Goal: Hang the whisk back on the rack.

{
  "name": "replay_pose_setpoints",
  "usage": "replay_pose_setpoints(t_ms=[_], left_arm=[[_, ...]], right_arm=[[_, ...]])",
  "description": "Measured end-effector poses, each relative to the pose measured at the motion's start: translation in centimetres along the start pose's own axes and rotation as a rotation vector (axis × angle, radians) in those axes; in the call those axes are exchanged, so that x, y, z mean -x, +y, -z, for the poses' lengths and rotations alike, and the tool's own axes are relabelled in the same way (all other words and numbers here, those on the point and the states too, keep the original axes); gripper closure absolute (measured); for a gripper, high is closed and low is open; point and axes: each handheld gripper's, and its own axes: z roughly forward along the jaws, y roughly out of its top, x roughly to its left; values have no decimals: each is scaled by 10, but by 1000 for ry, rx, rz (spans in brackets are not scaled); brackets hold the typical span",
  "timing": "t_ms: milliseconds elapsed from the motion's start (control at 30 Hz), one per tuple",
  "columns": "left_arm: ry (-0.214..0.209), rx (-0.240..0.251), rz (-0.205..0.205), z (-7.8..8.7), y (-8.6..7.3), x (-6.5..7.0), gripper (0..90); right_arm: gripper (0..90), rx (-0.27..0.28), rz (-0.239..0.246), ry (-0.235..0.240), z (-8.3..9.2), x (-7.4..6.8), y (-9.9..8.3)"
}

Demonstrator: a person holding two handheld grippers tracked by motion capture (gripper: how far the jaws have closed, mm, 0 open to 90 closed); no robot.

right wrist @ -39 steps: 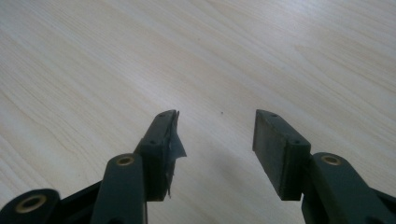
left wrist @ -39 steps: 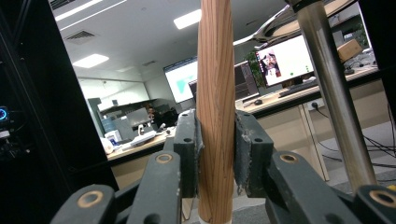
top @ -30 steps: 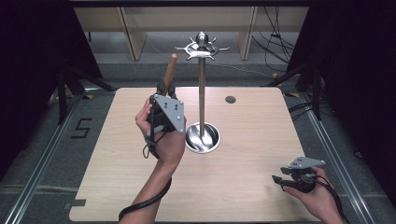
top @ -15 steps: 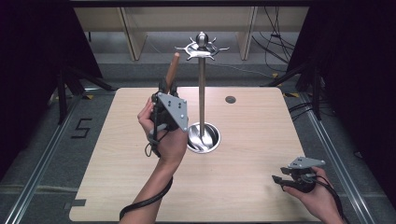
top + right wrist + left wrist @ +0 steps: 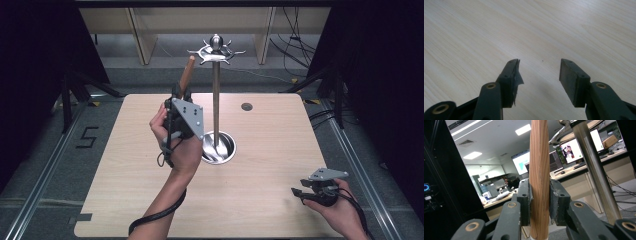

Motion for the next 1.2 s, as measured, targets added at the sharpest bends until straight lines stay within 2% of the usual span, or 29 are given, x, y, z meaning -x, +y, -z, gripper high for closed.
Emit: replay_pose_setpoints(t_ms=[267,333,467,767,800,833,867,1200], left_arm=[[1,-1,-5,-1,1,1,719],[1,0,-7,-1,2,2,719],[4,2,-6,-2,2,2,719],[7,2,-23,-1,4,4,719],[8,2,-28,-1,4,5,718],[8,2,-28,-1,4,5,718],[-9,-3,-11,-1,3,7,718],[1,3,-44,-1,4,9,718]], right_arm=[[508,-1,-9,0,0,-1,0],[508,0,7,-2,0,0,0],[509,0,-9,2,0,-1,0],[509,1,5,1,0,0,0],[509,0,-8,1,0,-1,0],[509,0,-4,0,0,0,0],[509,1,1,1,0,0,0],[510,1,5,0,0,1,0]])
